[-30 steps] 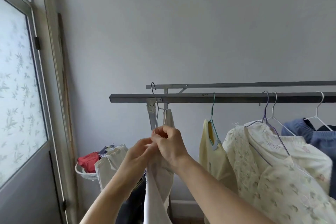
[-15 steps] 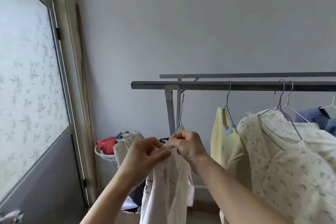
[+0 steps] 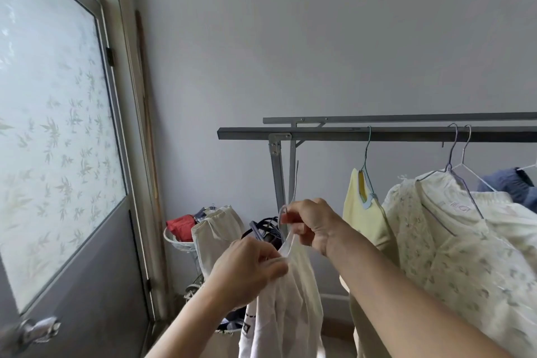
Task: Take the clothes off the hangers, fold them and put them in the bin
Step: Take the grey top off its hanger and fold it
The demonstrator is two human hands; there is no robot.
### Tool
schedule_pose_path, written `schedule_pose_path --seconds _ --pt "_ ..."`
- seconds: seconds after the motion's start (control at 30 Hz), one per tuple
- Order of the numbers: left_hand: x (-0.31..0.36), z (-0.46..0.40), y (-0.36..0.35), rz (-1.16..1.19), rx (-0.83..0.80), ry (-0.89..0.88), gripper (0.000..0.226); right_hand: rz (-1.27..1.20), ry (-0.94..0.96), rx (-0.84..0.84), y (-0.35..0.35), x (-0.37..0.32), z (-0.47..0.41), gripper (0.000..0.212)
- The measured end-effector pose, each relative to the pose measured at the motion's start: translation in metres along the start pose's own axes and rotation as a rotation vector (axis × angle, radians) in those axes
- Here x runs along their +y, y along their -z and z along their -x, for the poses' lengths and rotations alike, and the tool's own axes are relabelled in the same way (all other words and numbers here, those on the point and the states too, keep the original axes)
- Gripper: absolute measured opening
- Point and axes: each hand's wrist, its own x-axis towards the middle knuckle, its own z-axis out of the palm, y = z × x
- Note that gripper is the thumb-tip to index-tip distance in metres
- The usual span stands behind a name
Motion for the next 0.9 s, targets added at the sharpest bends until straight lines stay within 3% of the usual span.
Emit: schedule_pose_path --seconds 0.13,0.3,0.37,0.5,0.67,0.9 --pt "-0.005 -0.016 -0.006 0.165 0.026 0.036 0.013 0.02 -0.059 -0.139 0.013 -0.012 0.002 0.018" --pt "-0.015 -0.025 -0.007 0.475 0.043 0.146 0.016 0.432 -0.142 -0.435 0.047 -0.038 0.016 0.01" --pt "-0.018 -0.025 -0.006 0.618 0.084 0.218 0.017 0.469 -0.139 -0.505 0.063 -0.047 0.017 0.01" --pt "-0.022 -0.028 -0.005 0.894 0.233 0.389 0.024 0.217 -0.128 -0.478 0.086 -0.059 0.012 0.014" --pt "-0.033 -0.033 -0.002 0.981 0.393 0.508 0.022 0.329 -0.133 -0.587 0.093 -0.064 0.021 0.016" --pt "-0.035 -0.031 0.0 1.155 0.375 0.615 0.015 0.12 0.044 -0.327 0.097 -0.078 -0.006 0.012"
